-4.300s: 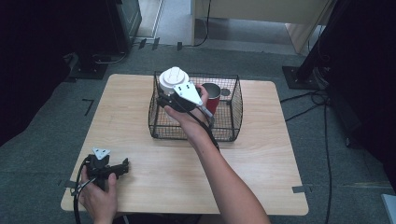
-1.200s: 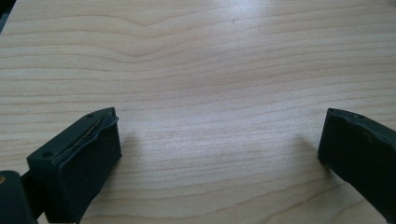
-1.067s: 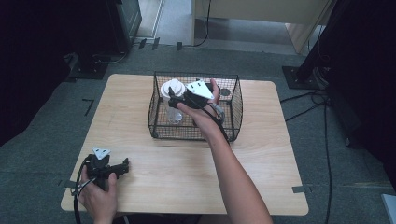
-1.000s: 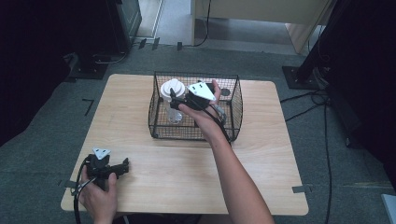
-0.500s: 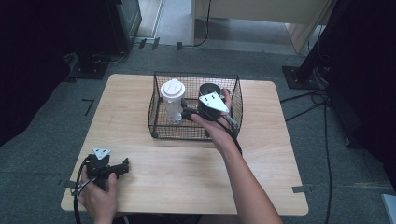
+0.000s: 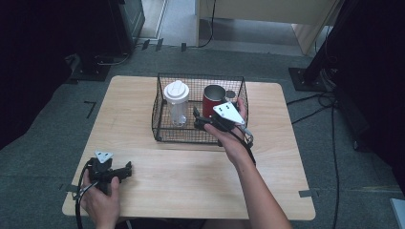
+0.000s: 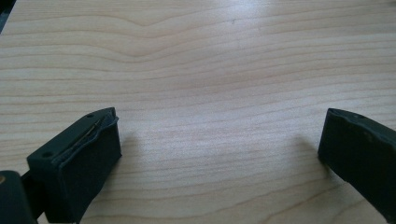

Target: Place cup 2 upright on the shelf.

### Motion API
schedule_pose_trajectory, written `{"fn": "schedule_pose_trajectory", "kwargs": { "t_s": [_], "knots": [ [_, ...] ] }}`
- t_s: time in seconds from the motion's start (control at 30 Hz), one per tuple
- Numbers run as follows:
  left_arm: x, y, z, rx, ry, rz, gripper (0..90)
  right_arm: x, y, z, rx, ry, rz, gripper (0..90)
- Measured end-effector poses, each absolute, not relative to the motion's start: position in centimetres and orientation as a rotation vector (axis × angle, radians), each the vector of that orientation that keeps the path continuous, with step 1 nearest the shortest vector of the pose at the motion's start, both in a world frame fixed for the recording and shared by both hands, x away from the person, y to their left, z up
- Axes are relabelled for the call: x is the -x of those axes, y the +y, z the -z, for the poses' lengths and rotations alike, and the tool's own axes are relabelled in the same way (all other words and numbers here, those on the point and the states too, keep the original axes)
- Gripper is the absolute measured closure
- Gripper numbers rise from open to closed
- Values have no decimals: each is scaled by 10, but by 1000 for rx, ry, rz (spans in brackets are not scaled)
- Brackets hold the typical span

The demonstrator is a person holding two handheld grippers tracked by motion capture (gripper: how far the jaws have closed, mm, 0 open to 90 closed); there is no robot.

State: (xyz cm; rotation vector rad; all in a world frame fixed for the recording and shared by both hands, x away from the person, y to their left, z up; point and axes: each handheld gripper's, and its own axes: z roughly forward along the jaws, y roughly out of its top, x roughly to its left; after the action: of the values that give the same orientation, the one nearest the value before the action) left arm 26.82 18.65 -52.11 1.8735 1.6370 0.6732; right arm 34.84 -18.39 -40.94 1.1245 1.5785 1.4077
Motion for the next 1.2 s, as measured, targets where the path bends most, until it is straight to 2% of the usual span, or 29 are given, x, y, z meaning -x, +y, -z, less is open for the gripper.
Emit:
{"fn": "schedule_pose_trajectory", "kwargs": {
  "t_s": [0.4, 1.2],
  "knots": [
    [-268, 186, 521, -1874, 1637, -674, 0, -327, -209, 413, -1134, 1539, -1387, 0],
    [-268, 187, 521, -1877, 1636, -673, 0, -281, -257, 442, -1186, 1509, -1326, 0]
  ]
}}
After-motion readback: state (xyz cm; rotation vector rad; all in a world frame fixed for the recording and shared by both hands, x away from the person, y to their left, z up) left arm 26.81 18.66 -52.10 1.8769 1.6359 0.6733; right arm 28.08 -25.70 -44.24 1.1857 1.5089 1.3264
